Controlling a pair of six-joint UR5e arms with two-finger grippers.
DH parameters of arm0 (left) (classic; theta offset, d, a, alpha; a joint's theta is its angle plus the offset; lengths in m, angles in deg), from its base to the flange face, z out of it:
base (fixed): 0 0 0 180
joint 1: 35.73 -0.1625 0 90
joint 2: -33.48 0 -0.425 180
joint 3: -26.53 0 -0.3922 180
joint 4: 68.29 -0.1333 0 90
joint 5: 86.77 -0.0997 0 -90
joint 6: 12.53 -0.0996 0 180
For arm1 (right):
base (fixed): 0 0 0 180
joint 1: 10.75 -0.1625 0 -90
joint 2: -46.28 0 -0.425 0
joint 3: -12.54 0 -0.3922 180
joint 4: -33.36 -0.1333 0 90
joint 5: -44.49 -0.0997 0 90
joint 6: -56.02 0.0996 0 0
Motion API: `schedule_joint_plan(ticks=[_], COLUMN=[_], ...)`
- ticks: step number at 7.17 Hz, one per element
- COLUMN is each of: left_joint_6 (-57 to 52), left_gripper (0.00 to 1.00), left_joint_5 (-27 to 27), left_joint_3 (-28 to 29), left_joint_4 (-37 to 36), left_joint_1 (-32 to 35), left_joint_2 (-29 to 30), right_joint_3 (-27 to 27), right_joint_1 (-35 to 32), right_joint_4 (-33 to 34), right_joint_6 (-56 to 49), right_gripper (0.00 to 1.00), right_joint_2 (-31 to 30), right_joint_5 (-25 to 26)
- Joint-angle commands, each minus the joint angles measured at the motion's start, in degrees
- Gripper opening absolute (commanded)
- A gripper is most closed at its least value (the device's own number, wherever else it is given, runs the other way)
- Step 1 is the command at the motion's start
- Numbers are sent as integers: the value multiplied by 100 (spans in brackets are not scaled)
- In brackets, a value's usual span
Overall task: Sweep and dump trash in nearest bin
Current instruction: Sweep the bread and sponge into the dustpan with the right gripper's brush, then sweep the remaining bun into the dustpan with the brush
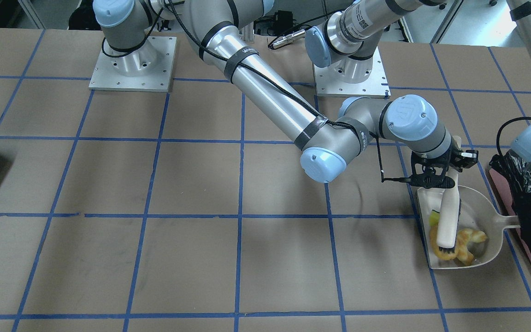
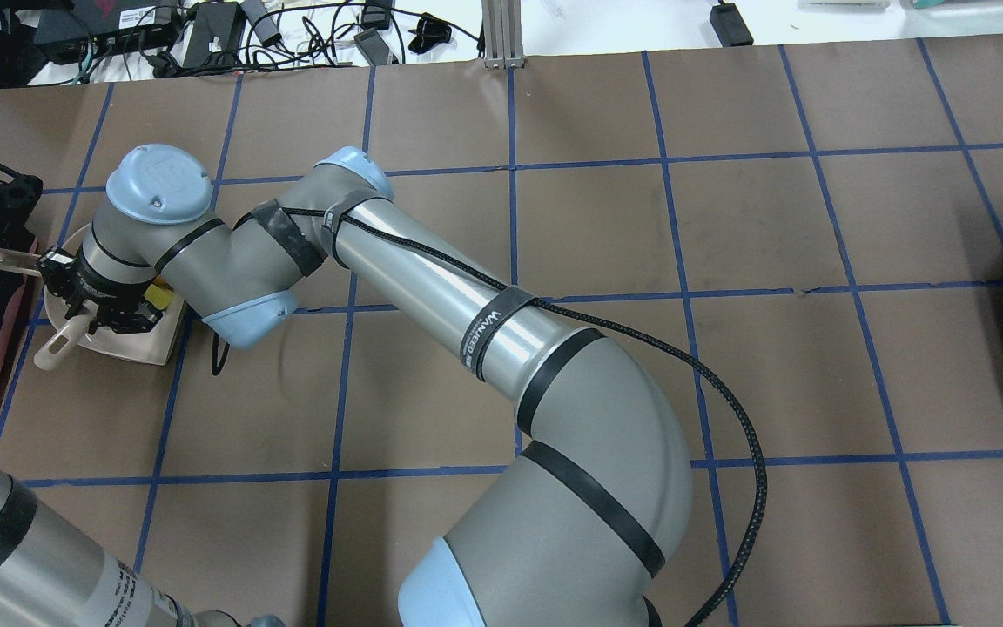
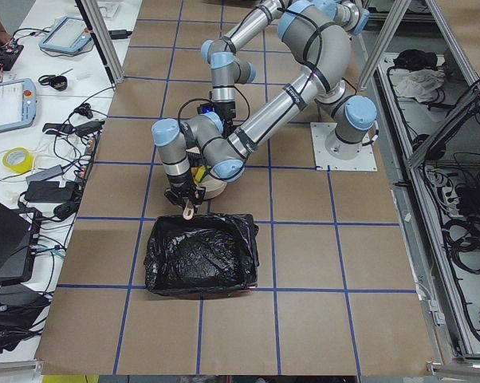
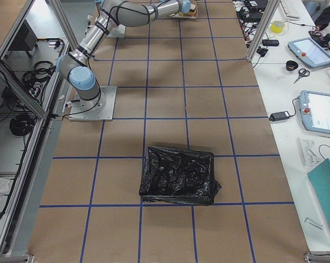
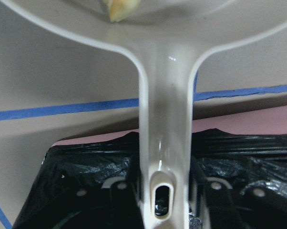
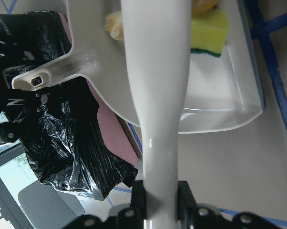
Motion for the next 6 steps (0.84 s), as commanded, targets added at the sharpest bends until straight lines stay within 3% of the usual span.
schedule_joint_plan(ticks=[1,3,4,6], left_joint_6=[11,11,11,11], left_gripper=[0,0,0,0], left_joint_5=[13,22,22,30], left_joint_3=[0,0,0,0], left_joint_4=[0,0,0,0], left_joint_1=[0,0,0,0], left_joint_2=[0,0,0,0], right_joint_3=[-86,9,36,133], right_joint_1=[-2,7,68,217], right_joint_4=[7,-280,-1023,-1626], right_joint_6=[198,234,-97,-1323], right_gripper=[0,0,0,0], right_joint_2=[-20,-291,-406,-346], right_joint_5=[-165,-61,305,1682])
